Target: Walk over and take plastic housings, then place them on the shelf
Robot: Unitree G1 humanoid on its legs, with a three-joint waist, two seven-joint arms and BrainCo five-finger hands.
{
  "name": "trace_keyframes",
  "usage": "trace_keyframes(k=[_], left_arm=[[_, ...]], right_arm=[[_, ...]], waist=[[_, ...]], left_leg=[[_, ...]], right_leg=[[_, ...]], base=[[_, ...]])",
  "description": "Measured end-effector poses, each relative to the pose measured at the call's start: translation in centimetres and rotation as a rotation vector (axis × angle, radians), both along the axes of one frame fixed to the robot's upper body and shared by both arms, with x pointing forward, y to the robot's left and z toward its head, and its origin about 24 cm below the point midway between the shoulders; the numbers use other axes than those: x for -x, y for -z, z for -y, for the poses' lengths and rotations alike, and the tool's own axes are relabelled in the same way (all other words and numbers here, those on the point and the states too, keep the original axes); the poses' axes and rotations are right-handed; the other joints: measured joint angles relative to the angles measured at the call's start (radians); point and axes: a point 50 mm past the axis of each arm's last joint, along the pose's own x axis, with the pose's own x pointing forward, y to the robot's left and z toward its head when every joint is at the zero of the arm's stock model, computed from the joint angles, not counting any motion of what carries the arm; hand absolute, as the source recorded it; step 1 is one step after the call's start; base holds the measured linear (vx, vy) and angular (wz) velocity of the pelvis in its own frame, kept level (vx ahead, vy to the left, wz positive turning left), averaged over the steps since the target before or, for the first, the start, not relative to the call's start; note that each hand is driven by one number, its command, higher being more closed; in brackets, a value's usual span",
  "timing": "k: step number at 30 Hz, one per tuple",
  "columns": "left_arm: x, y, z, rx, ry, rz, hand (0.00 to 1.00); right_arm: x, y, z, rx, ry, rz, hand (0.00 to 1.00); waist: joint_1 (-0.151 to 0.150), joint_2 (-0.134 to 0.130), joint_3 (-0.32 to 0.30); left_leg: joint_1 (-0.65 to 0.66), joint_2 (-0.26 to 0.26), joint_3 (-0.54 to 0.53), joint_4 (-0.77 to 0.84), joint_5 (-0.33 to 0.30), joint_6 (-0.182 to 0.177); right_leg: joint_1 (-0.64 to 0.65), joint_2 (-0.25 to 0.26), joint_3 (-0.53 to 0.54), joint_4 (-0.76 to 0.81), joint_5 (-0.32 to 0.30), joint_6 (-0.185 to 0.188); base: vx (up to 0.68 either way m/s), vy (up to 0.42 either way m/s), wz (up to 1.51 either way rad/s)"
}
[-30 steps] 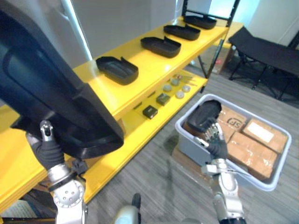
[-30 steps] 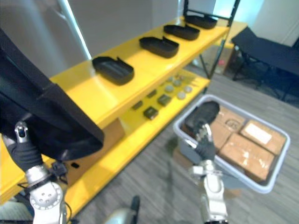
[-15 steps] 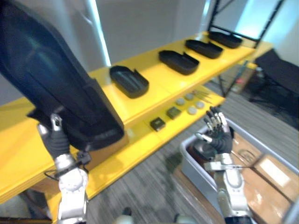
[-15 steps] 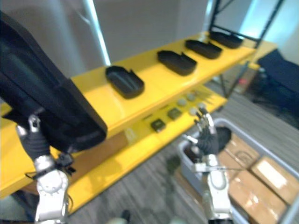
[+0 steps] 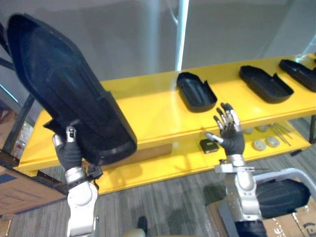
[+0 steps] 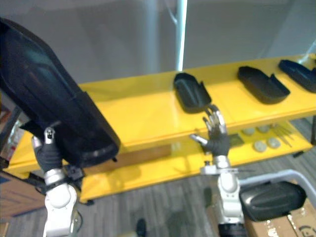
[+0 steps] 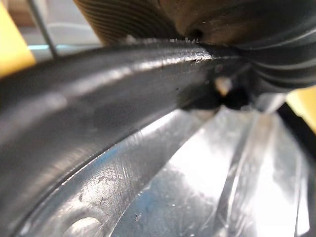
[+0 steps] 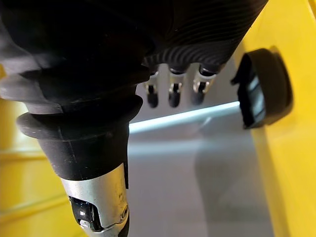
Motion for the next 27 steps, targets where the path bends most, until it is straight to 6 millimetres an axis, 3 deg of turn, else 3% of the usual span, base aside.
trace_keyframes(k=[4,7,10,11,15,16,21,24,25,27], left_arm=[[-0.1,0.1,0.0,-0.007,0.022,-0.009,1.00],[-0.3,0.0,0.2,-0.031,0.059,-0.017,1.00],[-1.1,-0.7,0.3,-0.093,0.103,-0.010,1.00],[-1.6,-1.0,0.2,-0.108,0.106,-0.001,1.00],[-2.0,-0.5,-0.5,-0.091,0.051,-0.042,1.00],[-2.0,0.1,-0.5,-0.071,0.046,-0.070,1.00],[-0.8,2.1,0.3,-0.005,0.039,-0.138,1.00],[-0.6,2.2,0.1,0.002,0.014,-0.136,1.00],[-0.6,2.2,-0.1,0.003,0.008,-0.136,1.00],[-0.6,2.2,-0.1,0.000,0.011,-0.138,1.00]], right_arm=[[0.7,1.4,0.3,0.012,0.032,-0.061,0.00],[1.8,2.9,0.7,0.006,0.053,-0.126,0.00],[2.5,3.6,0.5,-0.021,0.065,-0.151,0.00],[2.4,3.4,0.3,-0.021,0.045,-0.141,0.00],[2.4,2.3,-0.1,-0.008,0.003,-0.087,0.00],[2.4,2.1,0.1,0.004,-0.001,-0.078,0.00],[2.4,1.9,0.8,0.027,0.008,-0.075,0.00],[2.4,2.1,0.8,0.013,0.002,-0.079,0.00],[2.4,2.3,0.8,0.014,0.002,-0.086,0.00],[2.5,2.3,0.9,0.021,0.008,-0.083,0.00]], waist=[[-0.014,-0.014,0.016],[-0.051,-0.030,0.034],[-0.063,-0.010,0.051],[-0.059,-0.013,0.060],[-0.057,-0.034,0.067],[-0.060,-0.021,0.070],[-0.057,0.036,0.061],[-0.048,0.026,0.070],[-0.048,0.017,0.075],[-0.056,0.018,0.075]], left_leg=[[0.019,-0.027,0.049,-0.005,-0.019,0.016],[0.045,-0.027,0.091,-0.005,-0.025,0.024],[0.040,0.018,0.069,-0.005,-0.021,0.029],[0.032,0.042,0.069,-0.005,-0.021,0.028],[-0.001,0.042,0.069,-0.005,-0.003,0.002],[-0.014,0.049,0.064,-0.005,-0.001,0.000],[-0.065,0.101,0.099,0.061,-0.002,0.002],[-0.134,0.137,0.099,0.275,-0.079,0.013],[-0.158,0.145,0.096,0.348,-0.089,0.015],[-0.145,0.142,0.095,0.338,-0.089,0.015]], right_leg=[[-0.022,-0.046,0.025,0.039,-0.053,0.012],[-0.073,-0.080,0.077,0.200,-0.067,-0.037],[-0.150,-0.046,0.132,0.300,-0.010,-0.101],[-0.164,-0.021,0.159,0.272,-0.042,-0.104],[-0.119,0.020,0.181,0.044,-0.016,-0.044],[-0.107,0.038,0.179,-0.003,0.008,0.007],[-0.081,0.083,0.138,-0.093,0.049,-0.005],[-0.048,0.088,0.150,-0.101,0.039,-0.011],[-0.030,0.087,0.153,-0.100,0.050,0.003],[-0.021,0.084,0.158,-0.099,0.052,0.005]], base=[[-0.12,0.028,-0.32],[-0.10,0.047,-0.13],[-0.07,0.018,-0.01],[-0.07,-0.036,-0.10],[-0.07,-0.081,0.08],[-0.05,-0.125,0.32],[0.04,-0.069,0.22],[0.15,-0.053,-0.06],[0.18,-0.050,-0.08],[0.15,-0.043,-0.05]])
